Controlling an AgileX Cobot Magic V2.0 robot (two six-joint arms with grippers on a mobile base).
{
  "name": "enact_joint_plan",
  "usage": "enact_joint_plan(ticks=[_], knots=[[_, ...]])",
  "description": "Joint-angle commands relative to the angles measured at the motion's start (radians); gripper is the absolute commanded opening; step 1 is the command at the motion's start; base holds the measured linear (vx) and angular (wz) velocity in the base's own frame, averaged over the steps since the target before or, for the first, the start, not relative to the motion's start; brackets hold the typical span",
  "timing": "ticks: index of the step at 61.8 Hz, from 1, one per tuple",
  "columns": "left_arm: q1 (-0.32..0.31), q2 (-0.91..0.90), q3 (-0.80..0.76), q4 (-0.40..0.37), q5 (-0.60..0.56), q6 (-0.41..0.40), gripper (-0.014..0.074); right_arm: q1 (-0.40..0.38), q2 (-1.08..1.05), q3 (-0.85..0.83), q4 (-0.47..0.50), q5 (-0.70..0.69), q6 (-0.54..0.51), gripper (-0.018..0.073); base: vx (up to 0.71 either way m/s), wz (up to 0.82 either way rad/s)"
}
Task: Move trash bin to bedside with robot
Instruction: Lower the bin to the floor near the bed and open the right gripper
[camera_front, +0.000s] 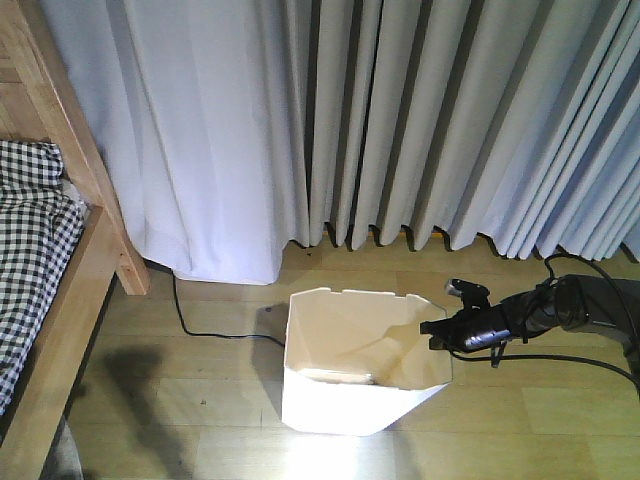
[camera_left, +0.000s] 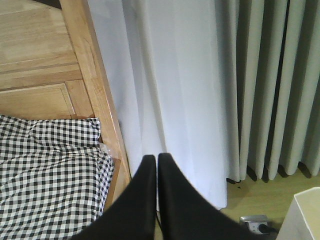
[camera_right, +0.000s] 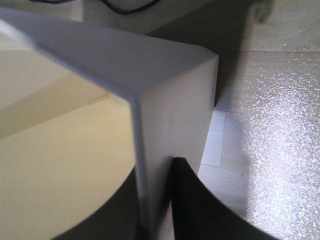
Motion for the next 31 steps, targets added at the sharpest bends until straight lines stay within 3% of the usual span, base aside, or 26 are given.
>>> enact_joint_plan(ticks=[1,31], knots=[[-0.006,-0.010,0.029,-0.004,-0.073,-0.008,-0.0006,-0.002,-0.069,-0.032,0.078,0.145,0.012,0.0052,0.00,0.00],[-0.006,-0.010,0.029,-0.004,-0.073,-0.008,-0.0006,-0.003,-0.068,-0.038,0.052,0.145,0.010,0.0293,0.00,0.00]])
